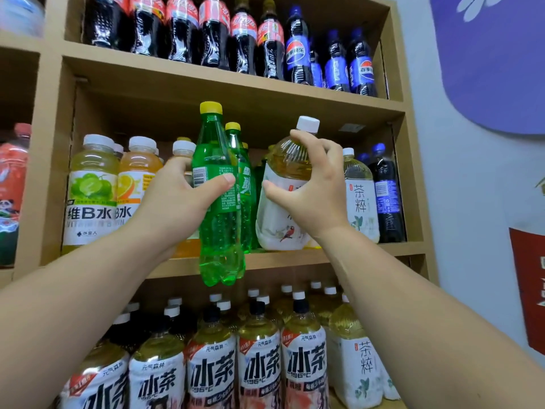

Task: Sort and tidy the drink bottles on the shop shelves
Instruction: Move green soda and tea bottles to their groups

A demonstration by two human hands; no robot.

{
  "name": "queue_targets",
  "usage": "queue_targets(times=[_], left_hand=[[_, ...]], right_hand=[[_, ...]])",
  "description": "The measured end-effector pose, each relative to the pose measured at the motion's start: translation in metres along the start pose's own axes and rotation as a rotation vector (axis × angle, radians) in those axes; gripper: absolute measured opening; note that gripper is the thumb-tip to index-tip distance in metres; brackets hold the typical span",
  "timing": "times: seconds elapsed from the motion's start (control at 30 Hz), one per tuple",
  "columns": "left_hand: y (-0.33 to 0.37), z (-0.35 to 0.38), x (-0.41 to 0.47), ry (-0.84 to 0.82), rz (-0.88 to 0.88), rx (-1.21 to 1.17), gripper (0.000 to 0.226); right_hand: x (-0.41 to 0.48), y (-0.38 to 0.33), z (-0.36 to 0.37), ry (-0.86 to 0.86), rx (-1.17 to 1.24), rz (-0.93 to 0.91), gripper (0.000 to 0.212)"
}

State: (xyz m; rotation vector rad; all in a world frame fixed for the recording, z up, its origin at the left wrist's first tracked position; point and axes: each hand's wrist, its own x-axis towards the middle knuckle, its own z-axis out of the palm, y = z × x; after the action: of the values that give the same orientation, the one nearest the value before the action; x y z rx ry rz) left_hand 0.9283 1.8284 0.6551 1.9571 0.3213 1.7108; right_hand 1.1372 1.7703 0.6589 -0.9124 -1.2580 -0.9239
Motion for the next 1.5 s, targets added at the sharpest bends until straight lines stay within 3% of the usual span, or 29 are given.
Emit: queue_targets(times=[0.2, 0.4, 0.67, 1.0, 1.27, 1.5], left_hand=[[0.013, 0.016, 0.009, -0.009, 0.031, -0.020, 0.028], [0.012, 0.058, 0.019, -0.029, 0.029, 0.052, 0.060], [0.010, 0.111, 0.042, 0.008, -0.025, 0.328, 0.049], [0.008, 0.118, 0.062, -0.027, -0.175, 0.542, 0.068], [-0.005, 0.131, 0.054, 0.057, -0.065, 0.722, 0.064], [0.000, 0.137, 0.058, 0.021, -0.028, 0.772, 0.056]], right_hand=[[0.004, -0.007, -0.045, -0.072, 0.001, -0.027, 0.082], [-0.009, 0.006, -0.086, -0.199, 0.030, 0.058, 0.082], [-0.034, 0.030, -0.118, -0.214, 0.065, 0.230, 0.084], [-0.053, 0.041, -0.123, -0.244, 0.010, 0.283, 0.086], [-0.052, 0.051, -0.097, -0.226, 0.019, 0.346, 0.085], [-0.056, 0.052, -0.080, -0.280, -0.061, 0.320, 0.085]])
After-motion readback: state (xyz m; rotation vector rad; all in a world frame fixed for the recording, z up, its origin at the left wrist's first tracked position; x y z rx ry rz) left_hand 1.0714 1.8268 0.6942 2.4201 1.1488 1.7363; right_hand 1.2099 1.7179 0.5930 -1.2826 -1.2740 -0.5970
